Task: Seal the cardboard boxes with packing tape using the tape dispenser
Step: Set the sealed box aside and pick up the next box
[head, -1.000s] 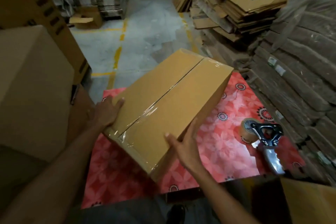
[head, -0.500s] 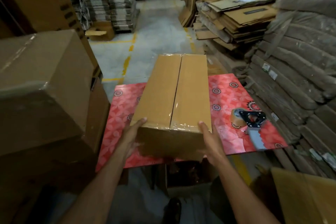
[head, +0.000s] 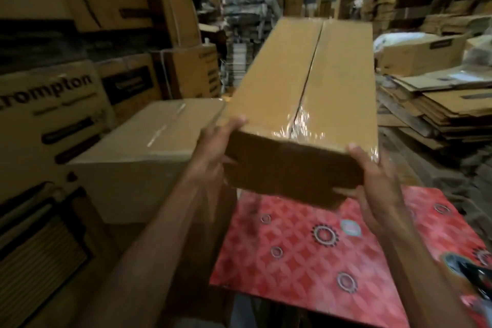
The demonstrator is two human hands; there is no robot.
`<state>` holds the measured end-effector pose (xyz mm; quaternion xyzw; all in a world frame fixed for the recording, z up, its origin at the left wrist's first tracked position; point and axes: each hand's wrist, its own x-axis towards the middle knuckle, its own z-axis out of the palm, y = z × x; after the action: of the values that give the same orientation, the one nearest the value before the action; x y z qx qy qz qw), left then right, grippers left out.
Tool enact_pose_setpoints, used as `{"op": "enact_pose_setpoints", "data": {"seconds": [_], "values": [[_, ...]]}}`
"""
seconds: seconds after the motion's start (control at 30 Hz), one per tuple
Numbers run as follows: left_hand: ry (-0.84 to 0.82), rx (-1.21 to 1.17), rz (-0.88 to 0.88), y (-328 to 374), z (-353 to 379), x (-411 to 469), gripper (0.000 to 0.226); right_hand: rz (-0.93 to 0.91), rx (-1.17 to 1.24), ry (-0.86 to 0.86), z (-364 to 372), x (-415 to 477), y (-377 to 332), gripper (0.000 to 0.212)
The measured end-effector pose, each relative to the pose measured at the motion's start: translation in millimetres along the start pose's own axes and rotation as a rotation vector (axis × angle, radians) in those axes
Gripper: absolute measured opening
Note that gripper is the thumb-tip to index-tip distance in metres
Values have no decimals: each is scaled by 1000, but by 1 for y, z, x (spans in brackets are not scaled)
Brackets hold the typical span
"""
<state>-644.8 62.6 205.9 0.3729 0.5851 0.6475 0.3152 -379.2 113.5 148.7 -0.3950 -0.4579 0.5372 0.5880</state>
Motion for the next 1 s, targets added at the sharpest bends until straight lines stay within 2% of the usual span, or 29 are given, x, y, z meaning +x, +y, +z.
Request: {"op": "enact_pose_setpoints", "data": {"seconds": [0.1, 0.2, 0.27, 0.33, 0.5, 0.67, 0.77, 0.8, 0.87, 0.93, 0.97, 1.0], "values": [[46, 37, 111, 83, -50, 19, 47, -125, 4, -120, 78, 14, -54, 37], [123, 88, 140, 143, -106, 36, 56, -161, -3, -208, 158, 26, -93, 41], [190, 129, 111, 170, -148, 49, 71, -150, -12, -264, 207, 29, -109, 50], [236, 150, 63, 185, -190, 59, 86, -115, -26, -322, 250, 29, -117, 50], [346, 183, -45, 187, -275, 72, 81, -31, -122, -426, 331, 22, -106, 70], [350, 228, -236, 143, -317, 83, 78, -13, -280, -495, 373, 12, -70, 59], [392, 286, -222, 118, -324, 93, 82, -72, -388, -492, 381, 8, -42, 59], [450, 365, -189, 112, -325, 97, 89, -101, -412, -492, 381, 7, -35, 59], [630, 672, -75, 106, -321, 102, 101, -138, -425, -486, 376, 7, -24, 59], [825, 940, 211, 104, -300, 94, 76, -157, -452, -454, 369, 8, -18, 68], [849, 970, 416, 104, -282, 88, 60, -175, -471, -417, 363, 9, -15, 77], [793, 945, 607, 103, -263, 82, 47, -200, -477, -377, 356, 9, -14, 82]]}}
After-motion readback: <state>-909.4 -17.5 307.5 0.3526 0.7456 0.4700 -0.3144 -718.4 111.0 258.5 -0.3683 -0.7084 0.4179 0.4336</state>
